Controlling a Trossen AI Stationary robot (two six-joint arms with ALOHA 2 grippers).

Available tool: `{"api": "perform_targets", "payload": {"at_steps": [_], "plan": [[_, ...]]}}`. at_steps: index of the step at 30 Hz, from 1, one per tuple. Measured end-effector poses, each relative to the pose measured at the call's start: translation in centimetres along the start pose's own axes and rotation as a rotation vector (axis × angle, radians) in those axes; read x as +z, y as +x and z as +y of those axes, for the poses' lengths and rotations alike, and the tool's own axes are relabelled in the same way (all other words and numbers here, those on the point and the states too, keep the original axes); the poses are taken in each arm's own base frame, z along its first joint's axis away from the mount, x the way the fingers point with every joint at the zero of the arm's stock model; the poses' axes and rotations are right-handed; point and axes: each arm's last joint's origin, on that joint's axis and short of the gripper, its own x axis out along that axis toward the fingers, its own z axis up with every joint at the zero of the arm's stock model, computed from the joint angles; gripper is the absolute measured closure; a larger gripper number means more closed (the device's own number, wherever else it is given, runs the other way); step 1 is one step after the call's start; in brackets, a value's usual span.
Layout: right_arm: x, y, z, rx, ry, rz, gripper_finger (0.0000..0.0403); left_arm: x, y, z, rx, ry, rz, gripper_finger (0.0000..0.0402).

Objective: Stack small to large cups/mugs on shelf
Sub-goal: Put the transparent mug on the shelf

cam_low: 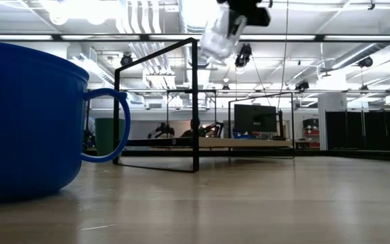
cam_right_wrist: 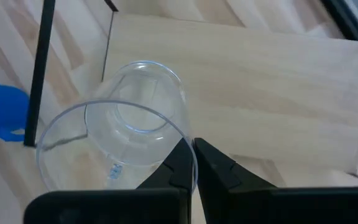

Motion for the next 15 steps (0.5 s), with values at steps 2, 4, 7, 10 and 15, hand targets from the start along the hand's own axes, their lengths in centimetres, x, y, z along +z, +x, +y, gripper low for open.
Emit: {"api": "perform_targets", "payload": {"at_steps": [2, 4, 7, 10, 15], "plan": [[0.9, 1.1, -0.1, 0.005, -0.013, 0.021, 0.0394, 0.0, 0.0, 0.0, 0.0, 0.0, 0.0, 0.0354], [1.6, 2.3, -0.2, -0.008, -0.006, 0.045, 0.0394, 0.0, 0.0, 0.0, 0.0, 0.0, 0.0, 0.0354], [2.4, 4.1, -0.2, -0.027, -0.009, 0.084, 0.0394, 0.0, 0.0, 0.0, 0.0, 0.0, 0.0, 0.0354], [3.0, 6.0, 0.1, -0.011, -0.027, 0.128, 0.0394, 0.0, 0.0, 0.0, 0.0, 0.001, 0.0, 0.0354], [3.6, 9.2, 0.6, 0.009, -0.044, 0.198, 0.0394, 0.0, 0.0, 0.0, 0.0, 0.001, 0.0, 0.0354]]}}
